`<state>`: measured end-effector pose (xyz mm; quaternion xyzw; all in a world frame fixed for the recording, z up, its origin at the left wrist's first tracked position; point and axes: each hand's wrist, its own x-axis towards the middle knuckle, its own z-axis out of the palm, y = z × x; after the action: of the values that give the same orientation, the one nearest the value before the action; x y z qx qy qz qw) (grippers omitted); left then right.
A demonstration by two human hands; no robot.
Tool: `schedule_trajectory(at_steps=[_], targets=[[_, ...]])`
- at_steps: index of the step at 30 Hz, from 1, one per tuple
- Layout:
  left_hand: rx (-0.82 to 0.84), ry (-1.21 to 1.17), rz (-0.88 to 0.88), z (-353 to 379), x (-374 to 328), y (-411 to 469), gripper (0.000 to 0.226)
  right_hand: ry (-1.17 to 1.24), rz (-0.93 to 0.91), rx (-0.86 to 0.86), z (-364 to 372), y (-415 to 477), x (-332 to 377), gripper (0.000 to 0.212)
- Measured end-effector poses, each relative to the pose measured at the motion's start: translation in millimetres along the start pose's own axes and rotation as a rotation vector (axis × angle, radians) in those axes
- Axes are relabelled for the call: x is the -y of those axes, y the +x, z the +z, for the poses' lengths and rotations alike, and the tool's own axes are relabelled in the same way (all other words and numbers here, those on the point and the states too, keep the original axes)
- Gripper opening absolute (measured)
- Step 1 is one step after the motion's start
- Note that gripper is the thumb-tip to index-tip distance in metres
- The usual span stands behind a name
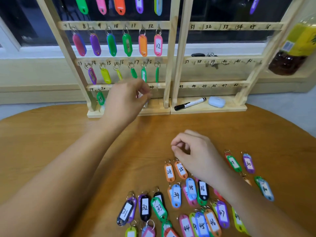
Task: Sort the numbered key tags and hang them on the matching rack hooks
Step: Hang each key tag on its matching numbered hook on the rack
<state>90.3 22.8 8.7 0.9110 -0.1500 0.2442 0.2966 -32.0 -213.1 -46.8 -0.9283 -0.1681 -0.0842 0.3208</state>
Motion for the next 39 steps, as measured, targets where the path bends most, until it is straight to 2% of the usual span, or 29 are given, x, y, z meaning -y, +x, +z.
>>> schedule_trajectory(at_steps=[6, 10, 14, 20, 26, 28, 32, 36, 39], targets=[[0.222, -0.094, -0.039, 6.1, -15.5, -64.3, 0.006, -0.094, 0.015, 0.131, 3.8, -1.4, -4.2, 0.001], [0.427, -0.148, -0.066, 9.3, -25.0, -96.0, 0.003, -0.108, 0.032, 0.165, 2.2, -0.5, -2.8, 0.007], [0.565, -0.175, -0.047, 15.7, -31.1, -118.1, 0.013, -0.103, 0.041, 0.149, 2.1, 0.1, -6.0, 0.013], [0.570, -0.171, -0.047, 16.6, -30.2, -127.1, 0.016, -0.076, 0.054, 0.217, -7.3, 1.9, -11.7, 0.014], [0.587, -0.160, -0.063, 19.4, -31.7, -129.3, 0.009, -0.054, 0.024, 0.246, -7.2, 0.1, -10.8, 0.010], [0.543, -0.238, -0.126, 19.9, -31.2, -130.1, 0.008, -0.030, 0.018, 0.238, -5.1, 0.3, -8.8, 0.006], [0.403, -0.573, -0.319, 18.7, -32.2, -130.9, 0.006, 0.078, 0.066, 0.202, -1.1, -0.2, -3.0, 0.018], [0.271, -0.773, -0.393, 21.5, -29.5, -128.7, 0.006, 0.266, 0.130, 0.122, 2.9, 5.6, 8.7, 0.014], [0.230, -0.855, -0.422, 24.2, -24.2, -126.0, 0.010, 0.365, 0.189, 0.067, 3.5, 21.1, 13.6, 0.016]])
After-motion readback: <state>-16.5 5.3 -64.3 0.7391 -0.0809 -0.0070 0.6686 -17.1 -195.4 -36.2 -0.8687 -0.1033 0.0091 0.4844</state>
